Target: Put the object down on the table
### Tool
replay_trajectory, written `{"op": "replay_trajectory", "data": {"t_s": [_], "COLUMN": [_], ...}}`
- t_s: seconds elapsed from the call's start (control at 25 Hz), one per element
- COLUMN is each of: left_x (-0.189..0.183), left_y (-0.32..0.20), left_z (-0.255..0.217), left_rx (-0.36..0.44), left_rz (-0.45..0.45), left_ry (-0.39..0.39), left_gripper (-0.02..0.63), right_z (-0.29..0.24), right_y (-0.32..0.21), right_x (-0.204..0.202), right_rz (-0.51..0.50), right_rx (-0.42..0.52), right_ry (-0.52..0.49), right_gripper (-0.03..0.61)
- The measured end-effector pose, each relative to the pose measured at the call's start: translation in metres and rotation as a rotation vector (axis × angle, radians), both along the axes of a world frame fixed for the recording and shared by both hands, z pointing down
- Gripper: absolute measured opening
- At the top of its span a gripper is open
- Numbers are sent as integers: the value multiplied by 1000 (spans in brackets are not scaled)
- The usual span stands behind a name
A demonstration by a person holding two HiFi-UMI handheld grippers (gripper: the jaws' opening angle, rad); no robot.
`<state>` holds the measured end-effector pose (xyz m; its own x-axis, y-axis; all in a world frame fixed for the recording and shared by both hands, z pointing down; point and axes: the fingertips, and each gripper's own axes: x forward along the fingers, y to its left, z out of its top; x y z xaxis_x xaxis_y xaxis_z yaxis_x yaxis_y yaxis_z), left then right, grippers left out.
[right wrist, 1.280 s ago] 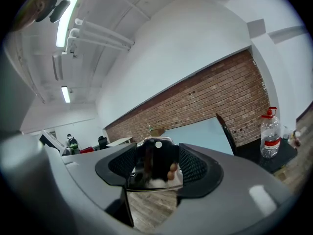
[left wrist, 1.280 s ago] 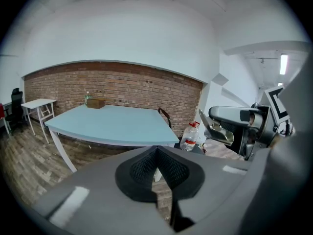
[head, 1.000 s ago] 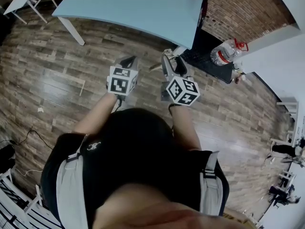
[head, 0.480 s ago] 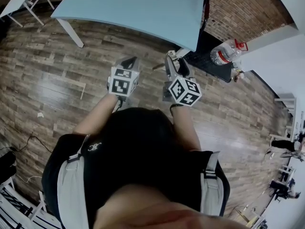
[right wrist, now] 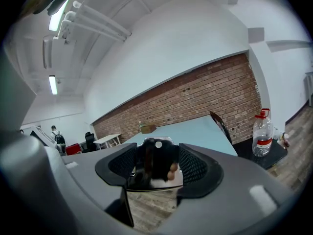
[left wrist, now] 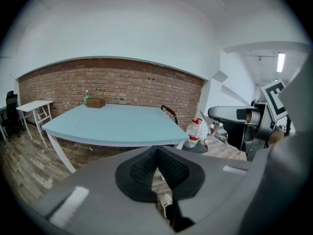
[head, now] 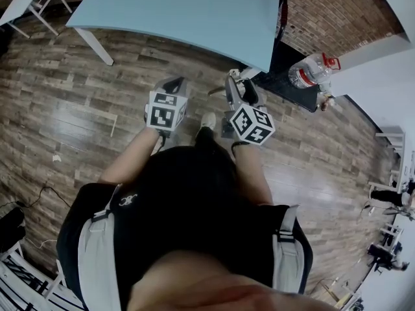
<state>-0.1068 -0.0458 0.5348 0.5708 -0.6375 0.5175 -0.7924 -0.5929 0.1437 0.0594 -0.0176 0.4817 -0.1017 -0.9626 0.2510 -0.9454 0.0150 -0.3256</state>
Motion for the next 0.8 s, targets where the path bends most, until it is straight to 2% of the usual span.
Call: {"op": "replay_trajectory", "data": {"t_s": [0.4, 0.8], "left_x": [35, 97], "left_y": [-77, -152], "left_z": [0, -11], "left_rx": [6, 7], "left_rz": [-42, -66], "left_ry": [-41, -69], "left_gripper": [0, 0], "right_z": [19, 21], "right_y": [-82, -166], "right_x": [47, 113], "right_rz": [-31, -80], "right_rx": [-7, -26], "right_ry": [-39, -18], "right_gripper": [285, 285]}}
